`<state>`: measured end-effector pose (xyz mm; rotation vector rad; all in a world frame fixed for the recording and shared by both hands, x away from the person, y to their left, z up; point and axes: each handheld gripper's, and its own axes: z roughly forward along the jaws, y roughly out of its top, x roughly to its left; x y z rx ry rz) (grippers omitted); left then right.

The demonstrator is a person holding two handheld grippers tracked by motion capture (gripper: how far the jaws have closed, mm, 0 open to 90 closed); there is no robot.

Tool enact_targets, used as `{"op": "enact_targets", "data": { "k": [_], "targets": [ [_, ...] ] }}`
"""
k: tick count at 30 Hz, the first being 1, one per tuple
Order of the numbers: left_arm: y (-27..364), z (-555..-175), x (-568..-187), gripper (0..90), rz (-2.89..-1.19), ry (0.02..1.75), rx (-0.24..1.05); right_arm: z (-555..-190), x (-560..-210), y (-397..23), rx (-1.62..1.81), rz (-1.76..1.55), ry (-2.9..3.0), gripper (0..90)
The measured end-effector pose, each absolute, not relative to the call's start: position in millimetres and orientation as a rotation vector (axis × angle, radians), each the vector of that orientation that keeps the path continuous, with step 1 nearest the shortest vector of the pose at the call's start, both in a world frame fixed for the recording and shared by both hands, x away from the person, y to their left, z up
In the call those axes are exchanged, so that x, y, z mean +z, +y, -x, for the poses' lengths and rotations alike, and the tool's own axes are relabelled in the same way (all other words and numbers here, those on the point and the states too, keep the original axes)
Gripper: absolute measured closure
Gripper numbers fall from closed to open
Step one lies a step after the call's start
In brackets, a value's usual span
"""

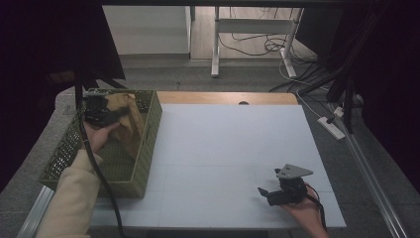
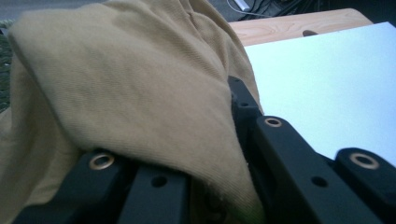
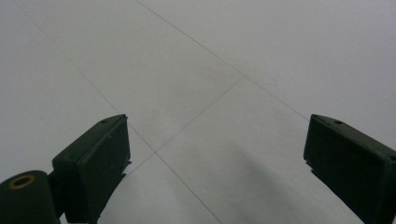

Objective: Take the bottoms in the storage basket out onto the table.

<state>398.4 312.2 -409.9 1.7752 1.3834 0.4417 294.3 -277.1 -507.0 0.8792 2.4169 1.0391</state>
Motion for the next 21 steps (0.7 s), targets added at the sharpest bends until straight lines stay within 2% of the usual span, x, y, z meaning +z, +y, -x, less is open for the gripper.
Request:
{"op": "enact_targets", "data": {
  "k": [21],
  "targets": [
    [322,-381,-392,81.3,-1.687,1.341,0.449,-294,-507,-277,1.036,-0.879,2.418,7.0]
  ]
}}
